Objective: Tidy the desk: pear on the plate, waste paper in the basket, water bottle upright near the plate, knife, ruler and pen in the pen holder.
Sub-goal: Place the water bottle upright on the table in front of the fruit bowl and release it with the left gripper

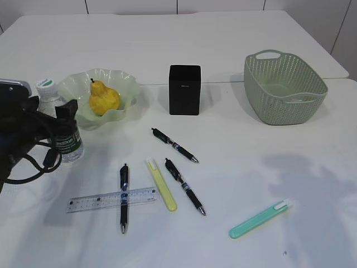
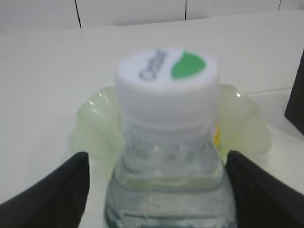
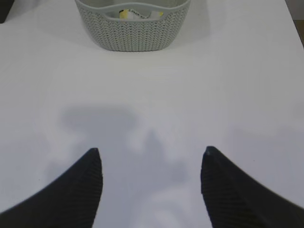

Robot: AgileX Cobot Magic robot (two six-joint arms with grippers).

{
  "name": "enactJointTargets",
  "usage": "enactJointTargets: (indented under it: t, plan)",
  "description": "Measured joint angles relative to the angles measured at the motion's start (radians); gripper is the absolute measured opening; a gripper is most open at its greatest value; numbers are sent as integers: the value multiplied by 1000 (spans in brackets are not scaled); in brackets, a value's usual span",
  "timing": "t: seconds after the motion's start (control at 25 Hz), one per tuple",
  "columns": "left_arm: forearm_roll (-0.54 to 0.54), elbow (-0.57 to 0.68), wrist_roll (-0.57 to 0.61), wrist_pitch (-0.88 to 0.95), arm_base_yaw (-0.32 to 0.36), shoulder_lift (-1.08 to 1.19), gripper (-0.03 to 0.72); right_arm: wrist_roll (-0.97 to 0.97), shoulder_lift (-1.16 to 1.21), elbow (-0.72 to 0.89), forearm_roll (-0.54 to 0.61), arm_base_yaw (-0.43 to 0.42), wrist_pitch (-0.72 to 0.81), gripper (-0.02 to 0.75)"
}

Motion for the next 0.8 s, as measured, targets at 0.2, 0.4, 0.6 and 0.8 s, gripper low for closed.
enactJointTargets:
  t: [0.2,0.4,0.6,0.8]
  plan:
    - [2,0,-1,41,0,-78,626,0,0,0,0,0,-2,512]
    - [15,0,-2,85,0,-133,615,0,0,0,0,0,-2,512]
    - [19,0,-2,147,0,-188,603,0,0,0,0,0,-2,512]
    - [23,2,13,250,0,-254,594,0,0,0,0,0,-2,512]
